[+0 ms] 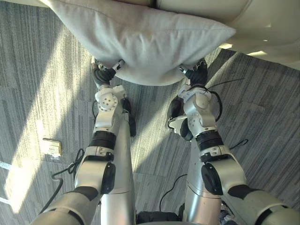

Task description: Pick up cushions and gather them together orderly.

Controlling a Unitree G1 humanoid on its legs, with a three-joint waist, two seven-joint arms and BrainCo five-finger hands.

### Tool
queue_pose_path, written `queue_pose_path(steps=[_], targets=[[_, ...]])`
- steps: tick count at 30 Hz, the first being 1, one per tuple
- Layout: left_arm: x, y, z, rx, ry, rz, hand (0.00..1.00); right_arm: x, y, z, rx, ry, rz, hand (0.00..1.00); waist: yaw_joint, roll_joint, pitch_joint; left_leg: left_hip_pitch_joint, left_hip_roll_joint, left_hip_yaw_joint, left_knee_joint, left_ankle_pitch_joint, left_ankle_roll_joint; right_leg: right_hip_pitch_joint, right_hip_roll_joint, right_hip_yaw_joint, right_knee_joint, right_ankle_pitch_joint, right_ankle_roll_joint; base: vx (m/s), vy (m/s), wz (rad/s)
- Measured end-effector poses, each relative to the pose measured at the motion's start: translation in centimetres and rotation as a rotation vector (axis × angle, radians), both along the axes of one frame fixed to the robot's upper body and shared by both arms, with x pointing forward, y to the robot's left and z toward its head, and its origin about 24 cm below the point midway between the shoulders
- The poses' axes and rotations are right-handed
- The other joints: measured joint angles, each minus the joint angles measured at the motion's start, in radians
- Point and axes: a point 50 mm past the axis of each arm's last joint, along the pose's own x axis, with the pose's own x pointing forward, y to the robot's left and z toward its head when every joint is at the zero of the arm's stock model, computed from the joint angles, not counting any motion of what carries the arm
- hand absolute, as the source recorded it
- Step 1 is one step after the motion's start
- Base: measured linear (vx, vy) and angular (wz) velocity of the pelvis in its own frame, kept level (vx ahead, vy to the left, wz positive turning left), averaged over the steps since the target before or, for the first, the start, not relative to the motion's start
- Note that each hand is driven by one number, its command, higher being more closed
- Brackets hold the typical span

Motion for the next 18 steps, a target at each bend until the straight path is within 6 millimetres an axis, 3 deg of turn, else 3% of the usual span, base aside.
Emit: queue_pose_path(steps=[6, 9, 12, 16, 18], targets=[[-0.4, -0.4, 0.7, -0.103, -0.056, -0.025, 1.0, -1.3, 0.7, 1.0, 0.04, -0.096, 0.04, 1.0, -0.004, 0.0, 0.0, 0.03, 0.006, -0.007, -0.047, 0.03, -0.009, 0.031, 0.009, -0.013, -0.052, 0.033, -0.009, 0.0, 0.014, -0.03], [-0.9, -1.0, -1.1, -0.124, -0.019, -0.041, 1.0, -2.1, 0.6, -0.1, 0.065, -0.087, 0.041, 1.0, -0.004, -0.001, -0.003, 0.141, 0.017, -0.005, -0.122, 0.049, -0.006, 0.147, 0.023, -0.017, -0.134, 0.048, 0.005, -0.01, 0.014, -0.04], [-2.6, -2.6, -2.9, -0.132, -0.037, -0.091, 1.0, -3.9, -0.6, -1.8, 0.105, -0.116, 0.005, 1.0, -0.005, -0.001, -0.013, 0.343, 0.027, 0.014, -0.26, 0.069, 0.008, 0.343, 0.034, -0.013, -0.269, 0.07, 0.021, 0.0, 0.002, -0.02], [-4.8, -3.8, -3.8, -0.124, -0.096, -0.141, 1.0, -6.4, -1.7, -3.7, 0.154, -0.149, -0.02, 1.0, -0.009, -0.004, -0.031, 0.59, 0.037, 0.053, -0.413, 0.084, 0.012, 0.575, 0.033, -0.015, -0.412, 0.087, 0.029, 0.06, 0.013, -0.11], [-6.1, -4.4, -5.2, -0.12, -0.076, -0.163, 1.0, -7.5, -2.3, -5.5, 0.156, -0.118, -0.036, 1.0, -0.011, -0.001, -0.077, 0.692, 0.037, 0.065, -0.475, 0.084, 0.013, 0.673, 0.031, -0.018, -0.469, 0.088, 0.028, 0.1, 0.01, -0.04]])
